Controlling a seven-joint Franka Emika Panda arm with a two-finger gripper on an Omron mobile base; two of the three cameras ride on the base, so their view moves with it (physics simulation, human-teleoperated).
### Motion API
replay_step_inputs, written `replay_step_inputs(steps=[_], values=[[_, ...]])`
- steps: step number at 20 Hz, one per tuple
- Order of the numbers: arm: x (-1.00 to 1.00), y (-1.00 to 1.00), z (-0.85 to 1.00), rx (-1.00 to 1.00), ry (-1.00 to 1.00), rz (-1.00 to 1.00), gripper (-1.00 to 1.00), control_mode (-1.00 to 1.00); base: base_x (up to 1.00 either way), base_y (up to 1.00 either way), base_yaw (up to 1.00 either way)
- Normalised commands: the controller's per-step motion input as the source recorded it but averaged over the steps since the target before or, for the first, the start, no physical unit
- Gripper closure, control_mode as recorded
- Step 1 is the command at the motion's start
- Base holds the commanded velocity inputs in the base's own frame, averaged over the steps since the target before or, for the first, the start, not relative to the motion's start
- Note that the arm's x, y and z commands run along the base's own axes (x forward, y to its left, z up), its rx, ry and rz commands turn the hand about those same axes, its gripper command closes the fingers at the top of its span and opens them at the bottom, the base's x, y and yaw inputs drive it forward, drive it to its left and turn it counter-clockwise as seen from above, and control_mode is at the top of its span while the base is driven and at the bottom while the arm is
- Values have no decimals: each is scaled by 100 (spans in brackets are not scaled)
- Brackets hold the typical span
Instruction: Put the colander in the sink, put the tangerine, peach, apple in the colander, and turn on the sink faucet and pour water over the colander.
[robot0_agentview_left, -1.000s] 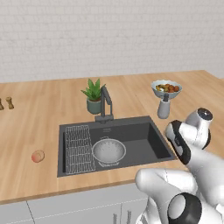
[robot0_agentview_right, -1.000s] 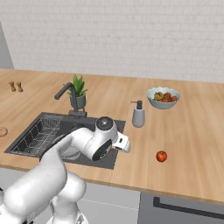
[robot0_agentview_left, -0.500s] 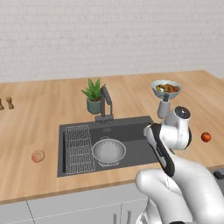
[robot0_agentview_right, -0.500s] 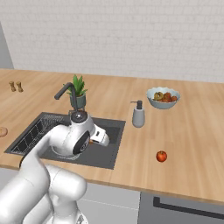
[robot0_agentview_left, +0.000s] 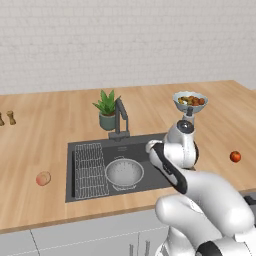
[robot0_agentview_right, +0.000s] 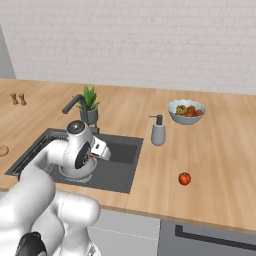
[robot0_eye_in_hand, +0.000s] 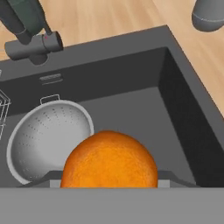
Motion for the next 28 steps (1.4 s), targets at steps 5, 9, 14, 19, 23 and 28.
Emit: replay_step_inputs(steps=[5, 9, 14, 19, 23, 28], values=[[31, 44, -29, 0, 0, 0, 100, -100, 0, 0, 0], [24, 40, -39, 1, 0, 0, 100, -100, 0, 0, 0], [18, 28, -35, 4, 0, 2, 100, -100, 0, 0, 0], [9, 15, -46, 8, 0, 1, 100, -100, 0, 0, 0], [1, 8, -58, 5, 0, 0, 100, -100, 0, 0, 0], [0, 1, -53, 4, 0, 0, 100, -100, 0, 0, 0]])
